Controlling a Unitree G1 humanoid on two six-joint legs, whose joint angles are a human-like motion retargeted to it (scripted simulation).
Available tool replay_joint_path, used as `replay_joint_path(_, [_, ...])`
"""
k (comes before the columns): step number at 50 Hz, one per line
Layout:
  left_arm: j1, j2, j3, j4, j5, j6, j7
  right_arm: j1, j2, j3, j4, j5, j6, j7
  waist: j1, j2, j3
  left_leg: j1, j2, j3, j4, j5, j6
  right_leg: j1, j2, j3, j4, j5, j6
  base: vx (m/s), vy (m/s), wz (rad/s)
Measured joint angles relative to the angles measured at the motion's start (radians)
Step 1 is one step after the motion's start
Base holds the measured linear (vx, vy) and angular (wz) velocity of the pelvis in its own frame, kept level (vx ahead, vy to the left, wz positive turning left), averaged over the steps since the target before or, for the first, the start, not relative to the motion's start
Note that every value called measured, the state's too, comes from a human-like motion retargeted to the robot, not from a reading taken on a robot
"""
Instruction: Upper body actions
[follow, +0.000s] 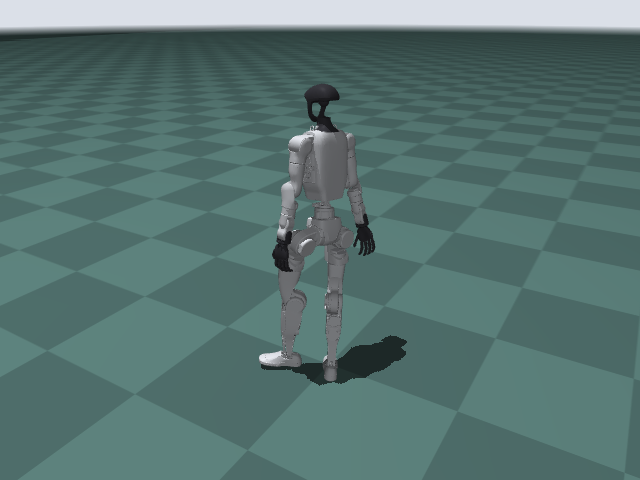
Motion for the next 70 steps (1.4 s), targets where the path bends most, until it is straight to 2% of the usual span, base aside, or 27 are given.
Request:
replay_joint_path(2, [0.011,0.009,0.036,0.012,-0.018,0.006,0.0,-0.01,0.015,-0.001,-0.014,-0.017,0.003,-0.017,-0.005,-0.012,-0.023,0.012,0.015,0.056,0.033,0.006,0.037,0.015,-0.009,-0.117,-0.01,-0.016,0.021,0.47,-0.09,2.95])
replay_joint_path(6, [0.042,0.016,0.108,0.033,-0.064,0.015,0.022,-0.017,0.052,0.007,-0.069,-0.035,0.002,-0.038,-0.002,-0.037,-0.072,0.04,0.011,0.123,0.087,0.008,0.07,0.046,-0.02,-0.325,-0.025,-0.04,0.065,0.6,-0.09,2.6])
replay_joint_path(8, [0.057,0.017,0.136,0.04,-0.078,0.016,0.037,-0.023,0.07,0.007,-0.098,-0.035,-0.007,-0.035,0.014,-0.039,-0.081,0.07,-0.013,0.115,0.077,0.006,0.074,0.071,-0.011,-0.413,-0.028,-0.051,0.085,0.63,-0.09,2.09])
replay_joint_path(10, [0.077,0.016,0.153,0.046,-0.087,0.014,0.051,-0.032,0.086,0.003,-0.122,-0.039,-0.016,-0.028,0.043,-0.033,-0.079,0.105,-0.048,0.083,0.03,-0.005,0.053,0.103,0.009,-0.479,-0.026,-0.059,0.102,0.68,-0.06,1.65])
replay_joint_path(12, [0.105,0.013,0.169,0.06,-0.085,0.018,0.053,-0.042,0.096,0.002,-0.135,-0.053,-0.015,-0.016,0.062,-0.035,-0.083,0.091,-0.097,-0.04,-0.016,0.007,0.084,0.129,0.007,-0.493,-0.015,-0.049,0.097,0.67,-0.04,1.34])
replay_joint_path(15, [0.137,0.009,0.174,0.108,-0.087,0.041,0.056,-0.037,0.113,-0.001,-0.152,-0.06,-0.008,-0.014,0.097,-0.012,-0.099,0.071,-0.096,-0.127,-0.012,-0.004,0.114,0.158,0.006,-0.466,0.042,0.003,0.077,0.53,-0.06,1.24])
replay_joint_path(18, [0.151,0.0,0.189,0.153,-0.081,0.049,0.078,-0.033,0.116,-0.001,-0.16,-0.045,-0.033,0.007,0.103,0.048,-0.112,0.082,-0.071,-0.227,-0.02,-0.013,0.123,0.182,0.012,-0.449,0.159,0.095,-0.004,0.43,-0.12,1.58])
replay_joint_path(20, [0.166,-0.012,0.2,0.166,-0.08,0.051,0.085,-0.027,0.117,0.001,-0.17,-0.066,-0.031,0.031,0.08,0.108,-0.126,0.088,-0.026,-0.28,-0.018,-0.016,0.123,0.174,-0.005,-0.411,0.313,0.151,-0.09,0.38,-0.17,1.89])
replay_joint_path(22, [0.178,-0.016,0.206,0.171,-0.082,0.053,0.075,-0.022,0.119,0.019,-0.175,-0.081,-0.021,0.028,0.039,0.14,-0.124,0.092,-0.01,-0.354,-0.011,-0.016,0.126,0.108,-0.087,-0.283,0.566,0.144,-0.156,0.31,-0.24,2.04])
replay_joint_path(24, [0.177,-0.019,0.2,0.17,-0.079,0.059,0.067,-0.019,0.121,0.038,-0.169,-0.071,-0.021,0.012,0.003,0.136,-0.102,0.104,-0.034,-0.427,-0.014,-0.009,0.131,-0.016,-0.109,-0.041,0.738,0.119,-0.106,0.16,-0.32,2.07])
replay_joint_path(26, [0.161,-0.02,0.181,0.163,-0.074,0.063,0.064,-0.024,0.123,0.044,-0.157,-0.057,-0.019,0.008,-0.018,0.134,-0.076,0.11,-0.053,-0.5,-0.017,0.0,0.138,-0.119,-0.029,0.178,0.789,0.095,-0.038,-0.06,-0.3,1.89])
replay_joint_path(27, [0.151,-0.02,0.17,0.158,-0.072,0.063,0.063,-0.028,0.124,0.045,-0.152,-0.053,-0.018,0.011,-0.022,0.133,-0.063,0.111,-0.059,-0.532,-0.017,0.004,0.14,-0.149,0.018,0.254,0.784,0.083,-0.016,-0.08,-0.36,1.54])
replay_joint_path(29, [0.132,-0.02,0.149,0.141,-0.062,0.061,0.053,-0.035,0.126,0.049,-0.145,-0.055,-0.012,0.018,-0.019,0.125,-0.047,0.106,-0.066,-0.58,-0.014,0.008,0.141,-0.176,0.058,0.323,0.728,0.046,-0.025,-0.07,-0.37,1.35])
replay_joint_path(35, [0.094,-0.021,0.09,0.075,-0.001,0.054,0.009,-0.028,0.134,0.064,-0.132,-0.079,-0.003,-0.011,-0.062,0.088,-0.036,0.096,-0.118,-0.743,-0.015,0.018,0.138,-0.219,0.075,0.456,0.357,-0.102,-0.051,-0.09,-0.31,1.49])
replay_joint_path(37, [0.077,-0.019,0.07,0.061,0.012,0.049,0.007,-0.025,0.135,0.063,-0.122,-0.073,-0.003,-0.008,-0.074,0.055,-0.013,0.122,-0.161,-0.789,-0.023,0.019,0.137,-0.215,0.077,0.557,0.224,-0.113,-0.024,-0.12,-0.24,1.54])
replay_joint_path(38, [0.072,-0.02,0.058,0.056,0.017,0.046,0.007,-0.02,0.135,0.062,-0.118,-0.07,-0.003,-0.006,-0.074,0.038,0.0,0.139,-0.18,-0.801,-0.023,0.017,0.134,-0.206,0.068,0.593,0.164,-0.081,-0.007,-0.14,-0.23,1.3])
replay_joint_path(40, [0.052,-0.012,0.039,0.048,0.024,0.044,0.0,-0.019,0.138,0.057,-0.109,-0.069,0.0,0.005,-0.057,0.014,0.027,0.171,-0.192,-0.827,-0.024,0.012,0.12,-0.181,0.063,0.633,0.15,-0.007,-0.031,-0.13,-0.2,1.06])
replay_joint_path(42, [0.041,-0.007,0.028,0.046,0.032,0.045,-0.005,-0.011,0.144,0.049,-0.102,-0.082,0.006,0.015,-0.048,-0.008,0.038,0.189,-0.21,-0.874,-0.015,0.006,0.11,-0.165,0.035,0.526,0.165,-0.009,-0.051,-0.13,-0.18,1.03])
replay_joint_path(43, [0.036,-0.009,0.024,0.048,0.032,0.045,-0.004,-0.01,0.147,0.042,-0.1,-0.091,0.01,0.019,-0.03,-0.008,0.037,0.189,-0.205,-0.883,-0.011,0.002,0.105,-0.158,0.038,0.537,0.162,-0.013,-0.048,-0.17,-0.15,0.68])
replay_joint_path(45, [0.031,-0.019,0.018,0.064,0.018,0.041,0.013,-0.011,0.148,0.027,-0.097,-0.105,0.014,0.017,0.006,-0.009,0.03,0.189,-0.196,-0.884,-0.008,-0.006,0.094,-0.137,0.048,0.526,0.144,-0.021,-0.055,-0.11,-0.09,0.56])
replay_joint_path(51, [0.075,-0.022,0.045,0.105,-0.001,0.039,0.012,-0.013,0.145,0.048,-0.118,-0.152,0.01,0.004,-0.07,0.008,-0.026,0.171,-0.167,-0.938,0.018,-0.03,0.06,-0.097,0.071,0.445,0.092,-0.028,-0.062,-0.1,-0.05,0.63])
replay_joint_path(58, [0.088,-0.011,0.048,0.125,0.017,0.044,0.024,-0.031,0.151,0.032,-0.142,-0.089,-0.006,0.025,-0.058,-0.013,-0.011,0.176,-0.164,-0.889,0.092,-0.048,0.042,-0.094,0.079,0.494,0.1,-0.015,-0.082,-0.11,-0.01,-0.27])
replay_joint_path(63, [0.093,-0.02,0.065,0.119,0.008,0.043,0.019,-0.031,0.145,0.04,-0.151,-0.098,-0.014,0.024,-0.068,-0.015,-0.017,0.162,-0.178,-0.889,0.158,-0.069,0.065,-0.117,0.074,0.559,0.113,0.006,-0.08,-0.03,0.04,-0.64])
replay_joint_path(67, [0.09,-0.031,0.076,0.105,-0.002,0.041,0.01,-0.021,0.135,0.053,-0.139,-0.11,-0.012,0.019,-0.042,-0.013,-0.023,0.151,-0.212,-1.031,0.158,-0.099,0.082,-0.15,0.086,0.652,0.128,0.033,-0.075,0.02,0.03,-1.37])
replay_joint_path(70, [0.077,-0.034,0.068,0.093,-0.006,0.038,0.008,-0.018,0.13,0.058,-0.127,-0.11,-0.007,0.014,0.025,-0.014,-0.015,0.155,-0.283,-1.285,0.122,-0.077,0.076,-0.18,0.123,0.776,0.137,0.066,-0.081,0.01,-0.01,-2.44])
